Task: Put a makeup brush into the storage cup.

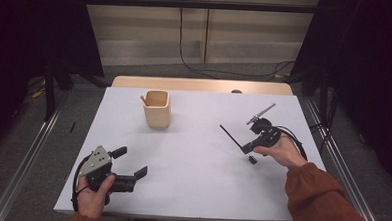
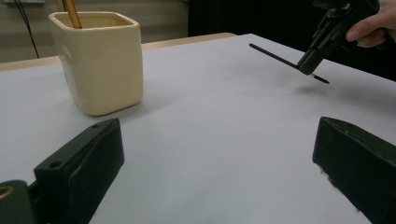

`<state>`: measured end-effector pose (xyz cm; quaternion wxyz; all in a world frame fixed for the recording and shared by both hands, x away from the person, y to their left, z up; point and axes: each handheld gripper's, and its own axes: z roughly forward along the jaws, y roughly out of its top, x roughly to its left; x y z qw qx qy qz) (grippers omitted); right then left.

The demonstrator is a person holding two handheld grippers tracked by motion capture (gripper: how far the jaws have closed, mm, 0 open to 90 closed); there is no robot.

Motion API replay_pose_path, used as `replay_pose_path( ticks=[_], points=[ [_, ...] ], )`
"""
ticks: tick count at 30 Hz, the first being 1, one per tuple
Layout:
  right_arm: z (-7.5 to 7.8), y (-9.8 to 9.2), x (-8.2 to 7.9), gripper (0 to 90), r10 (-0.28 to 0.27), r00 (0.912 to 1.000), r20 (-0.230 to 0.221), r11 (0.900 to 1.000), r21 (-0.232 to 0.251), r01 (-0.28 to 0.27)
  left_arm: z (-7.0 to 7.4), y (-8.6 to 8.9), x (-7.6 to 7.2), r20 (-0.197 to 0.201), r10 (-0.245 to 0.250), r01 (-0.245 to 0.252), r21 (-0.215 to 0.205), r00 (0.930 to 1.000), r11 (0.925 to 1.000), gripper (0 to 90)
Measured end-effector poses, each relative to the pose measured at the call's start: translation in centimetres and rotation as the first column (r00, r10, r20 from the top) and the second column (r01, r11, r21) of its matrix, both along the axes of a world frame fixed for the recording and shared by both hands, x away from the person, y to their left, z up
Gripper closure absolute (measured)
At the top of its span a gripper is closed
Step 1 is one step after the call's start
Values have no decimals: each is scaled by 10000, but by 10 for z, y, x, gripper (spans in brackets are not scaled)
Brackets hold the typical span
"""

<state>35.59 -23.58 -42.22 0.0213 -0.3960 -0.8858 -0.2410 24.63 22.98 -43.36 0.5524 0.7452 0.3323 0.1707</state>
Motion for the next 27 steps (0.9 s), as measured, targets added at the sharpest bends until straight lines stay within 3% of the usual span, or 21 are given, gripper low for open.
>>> replay_pose_path(
  ticks=[4, 13, 19, 24, 25, 27],
  points=[
    [3, -4, -3, 862, -116, 9997, 217, 9993, 370, 108, 0, 0, 0, 17, -13, 13, -53, 10000, 10000, 20],
    [10, -13, -9, 862, -255, 9878, 1533, 9876, 1572, 11, 1, 1, 0, -50, 28, -28, -64, 10000, 10000, 21],
    [11, -18, -10, 862, -456, 9812, 1876, 9779, 2092, 54, 0, 1, 0, -41, 104, -104, -35, 9999, 9999, 20],
    [17, -21, -12, 862, -639, 9651, 2538, 9662, 2578, -39, 0, 2, 1, -68, 201, -202, -125, 9998, 9997, 20],
    [18, -21, -13, 862, -745, 9552, 2865, 9620, 2728, -68, 0, 2, 0, -63, 214, -215, -137, 9998, 9997, 20],
    [20, -21, -15, 862, -852, 9476, 3080, 9547, 2974, -108, 0, 3, 1, -36, 227, -228, -109, 9997, 9997, 20]
  ],
)
